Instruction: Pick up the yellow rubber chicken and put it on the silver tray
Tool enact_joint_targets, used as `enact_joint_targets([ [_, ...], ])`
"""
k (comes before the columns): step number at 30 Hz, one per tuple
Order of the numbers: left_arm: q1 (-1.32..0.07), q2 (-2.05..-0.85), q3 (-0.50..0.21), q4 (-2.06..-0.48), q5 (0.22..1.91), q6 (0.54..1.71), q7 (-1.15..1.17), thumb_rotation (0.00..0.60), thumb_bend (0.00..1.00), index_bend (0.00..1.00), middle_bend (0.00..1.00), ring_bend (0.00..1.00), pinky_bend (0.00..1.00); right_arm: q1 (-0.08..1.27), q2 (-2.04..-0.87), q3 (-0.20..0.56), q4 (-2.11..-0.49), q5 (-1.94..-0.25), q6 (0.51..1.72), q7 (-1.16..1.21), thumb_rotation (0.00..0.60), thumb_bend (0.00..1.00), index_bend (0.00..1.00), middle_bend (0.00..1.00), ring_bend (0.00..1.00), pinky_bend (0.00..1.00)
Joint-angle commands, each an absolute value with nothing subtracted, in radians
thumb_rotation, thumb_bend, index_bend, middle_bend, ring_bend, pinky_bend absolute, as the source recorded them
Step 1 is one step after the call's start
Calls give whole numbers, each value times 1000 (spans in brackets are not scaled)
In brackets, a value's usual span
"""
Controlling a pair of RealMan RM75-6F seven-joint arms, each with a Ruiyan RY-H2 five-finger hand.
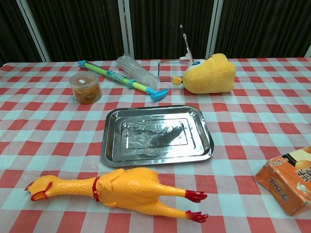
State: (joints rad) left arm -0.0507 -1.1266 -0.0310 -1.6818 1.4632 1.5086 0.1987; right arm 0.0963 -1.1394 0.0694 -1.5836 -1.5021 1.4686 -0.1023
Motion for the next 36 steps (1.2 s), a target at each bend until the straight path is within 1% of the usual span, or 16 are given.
enact_joint_targets([
  [1, -55, -1127, -30, -1680, 1466, 1502, 197, 600, 11, 136, 144, 136, 86, 97, -1138, 70, -1587, -1500, 1466, -105, 600, 322, 0, 32, 0, 21],
  [5, -60, -1137, -38, -1661, 1484, 1515, 178, 600, 11, 149, 158, 136, 86, 94, -1137, 68, -1596, -1499, 1470, -107, 600, 322, 0, 32, 0, 21],
  [14, -63, -1133, -30, -1648, 1528, 1531, 160, 600, 11, 171, 175, 136, 86, 74, -1134, 58, -1592, -1515, 1502, -89, 600, 322, 0, 32, 0, 21],
  [20, -85, -1121, -26, -1647, 1565, 1513, 156, 600, 11, 187, 193, 138, 87, 75, -1125, 56, -1595, -1520, 1497, -57, 600, 322, 0, 32, 0, 21],
  [23, -116, -1120, -26, -1649, 1610, 1494, 159, 600, 11, 200, 220, 163, 91, 79, -1127, 59, -1589, -1530, 1501, -69, 600, 322, 0, 32, 0, 21],
  [24, -125, -1120, -26, -1649, 1621, 1486, 162, 600, 11, 212, 235, 181, 104, 81, -1128, 58, -1590, -1534, 1501, -69, 600, 322, 0, 32, 0, 21],
  [26, -146, -1125, -25, -1651, 1646, 1468, 167, 600, 12, 238, 266, 218, 165, 83, -1128, 57, -1591, -1539, 1500, -69, 600, 322, 0, 32, 0, 21],
  [28, -171, -1143, -23, -1647, 1677, 1449, 171, 600, 13, 264, 298, 254, 261, 84, -1128, 58, -1593, -1539, 1499, -73, 600, 322, 0, 32, 0, 21],
  [30, -198, -1163, -16, -1643, 1706, 1416, 177, 600, 14, 279, 319, 275, 298, 86, -1128, 57, -1596, -1540, 1496, -74, 600, 322, 0, 32, 0, 20],
  [36, -300, -1230, 16, -1658, 1787, 1266, 240, 600, 15, 307, 390, 359, 380, 89, -1129, 52, -1605, -1555, 1496, -86, 600, 322, 0, 33, 0, 21],
])
